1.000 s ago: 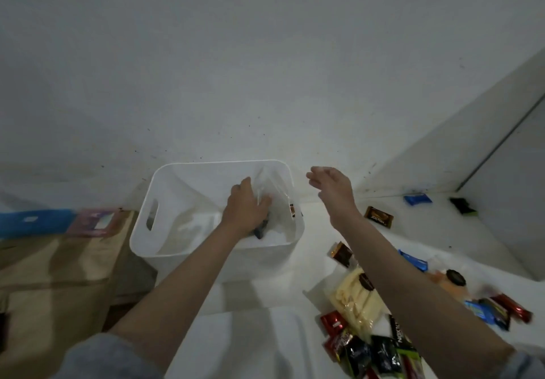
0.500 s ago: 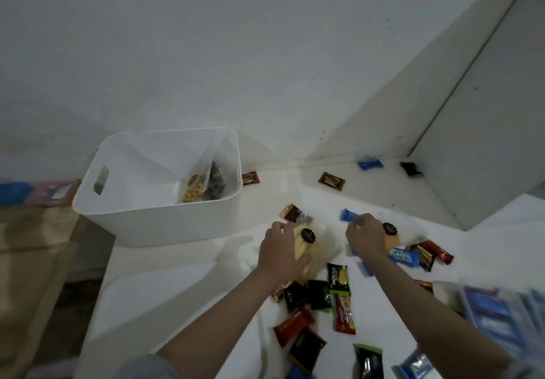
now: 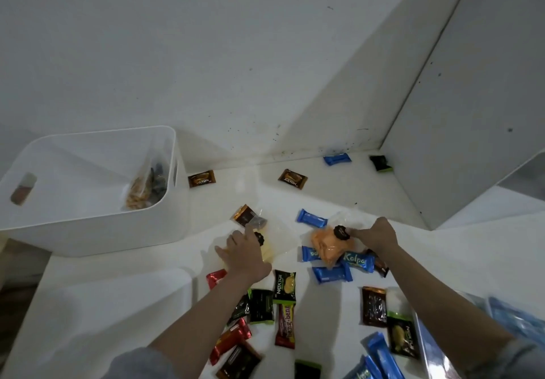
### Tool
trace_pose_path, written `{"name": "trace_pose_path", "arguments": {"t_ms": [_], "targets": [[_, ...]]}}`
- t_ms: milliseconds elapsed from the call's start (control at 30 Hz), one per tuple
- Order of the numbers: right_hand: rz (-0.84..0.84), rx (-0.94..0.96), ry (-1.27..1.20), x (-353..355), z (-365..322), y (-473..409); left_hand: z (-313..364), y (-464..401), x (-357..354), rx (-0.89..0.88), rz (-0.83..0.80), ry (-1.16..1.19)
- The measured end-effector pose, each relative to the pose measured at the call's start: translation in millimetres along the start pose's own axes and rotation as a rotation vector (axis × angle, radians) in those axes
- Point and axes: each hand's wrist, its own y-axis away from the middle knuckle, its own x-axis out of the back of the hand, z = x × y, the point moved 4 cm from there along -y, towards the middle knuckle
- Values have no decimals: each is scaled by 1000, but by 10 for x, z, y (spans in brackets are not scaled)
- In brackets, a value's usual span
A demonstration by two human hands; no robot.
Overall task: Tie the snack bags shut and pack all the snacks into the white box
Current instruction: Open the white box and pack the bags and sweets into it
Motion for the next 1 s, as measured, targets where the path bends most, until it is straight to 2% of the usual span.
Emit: {"name": "trace_pose_path", "arguments": {"t_ms": [267,467,600,700,800,900,1000], "targets": [[-74,107,-108,6,-298,135,23,103,84,-20,37,83],[-40,192,-203,43,-665,509,-146,340,362,-183,165,351],[-68,245,-314,-10,-977,904,-359,573,769,-333,284,507],[-78,315,-326,-114,-1228,1228,-581,726,1190,-458,354,732],[-149,320,-450,-252,-1410,1531,-843,782,1567,-564,380,898],[-219,339,-483,-382,-1619,1803,-1170,692,1872,-593,439,918],[-248,359,-540,-469,-1863,2016,-1513,540,2123,-551,477,915]]}}
